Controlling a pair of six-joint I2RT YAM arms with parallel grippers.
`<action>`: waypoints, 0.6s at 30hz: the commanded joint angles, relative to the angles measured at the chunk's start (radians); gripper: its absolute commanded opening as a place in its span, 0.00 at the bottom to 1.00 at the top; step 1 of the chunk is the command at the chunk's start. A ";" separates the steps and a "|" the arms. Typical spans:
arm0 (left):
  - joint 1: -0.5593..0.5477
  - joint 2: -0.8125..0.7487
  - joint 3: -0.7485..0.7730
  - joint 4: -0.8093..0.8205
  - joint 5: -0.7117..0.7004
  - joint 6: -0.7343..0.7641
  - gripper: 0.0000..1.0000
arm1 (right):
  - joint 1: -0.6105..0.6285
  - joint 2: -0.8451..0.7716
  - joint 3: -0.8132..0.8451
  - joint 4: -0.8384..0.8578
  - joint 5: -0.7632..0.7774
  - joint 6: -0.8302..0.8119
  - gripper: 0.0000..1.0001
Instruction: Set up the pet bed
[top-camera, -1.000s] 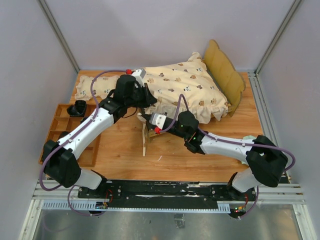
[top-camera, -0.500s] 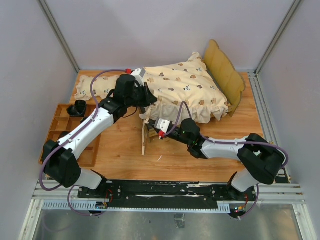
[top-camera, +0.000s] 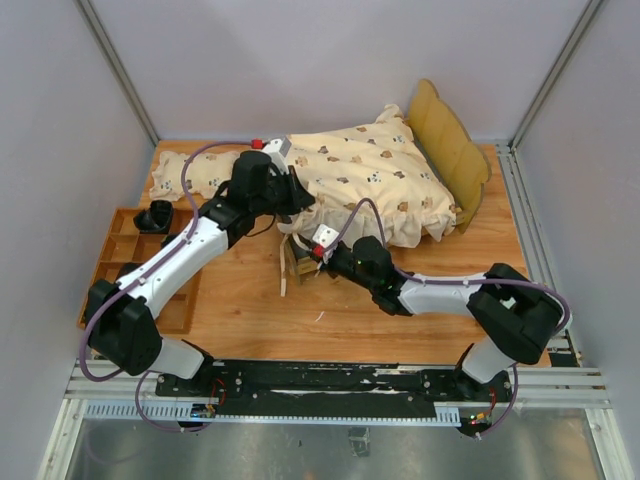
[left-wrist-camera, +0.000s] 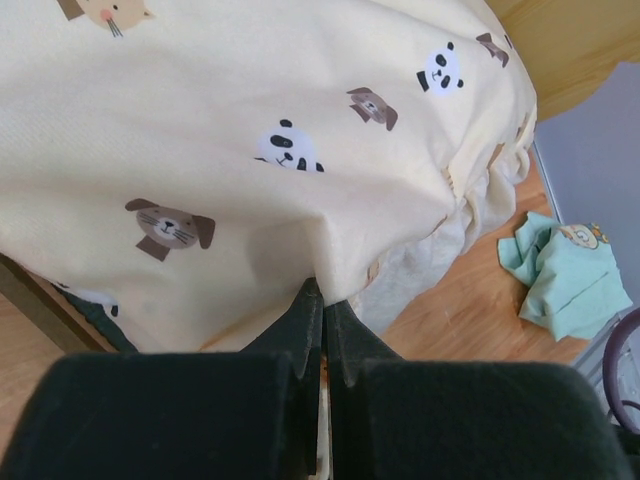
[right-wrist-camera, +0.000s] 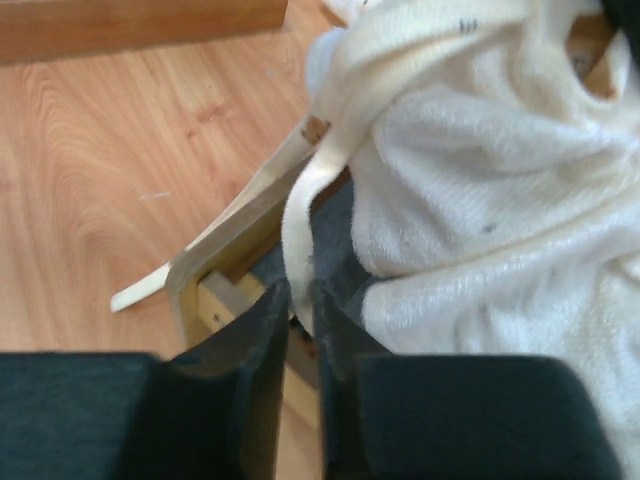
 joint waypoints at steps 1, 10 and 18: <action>0.006 -0.014 -0.038 0.081 -0.006 0.006 0.00 | -0.010 -0.095 0.040 -0.206 0.035 0.122 0.26; 0.006 -0.015 -0.089 0.115 -0.009 0.009 0.00 | 0.068 -0.336 -0.070 -0.416 0.199 0.415 0.49; 0.006 -0.005 -0.090 0.134 0.006 0.004 0.00 | 0.195 -0.320 -0.164 -0.432 0.632 0.760 0.42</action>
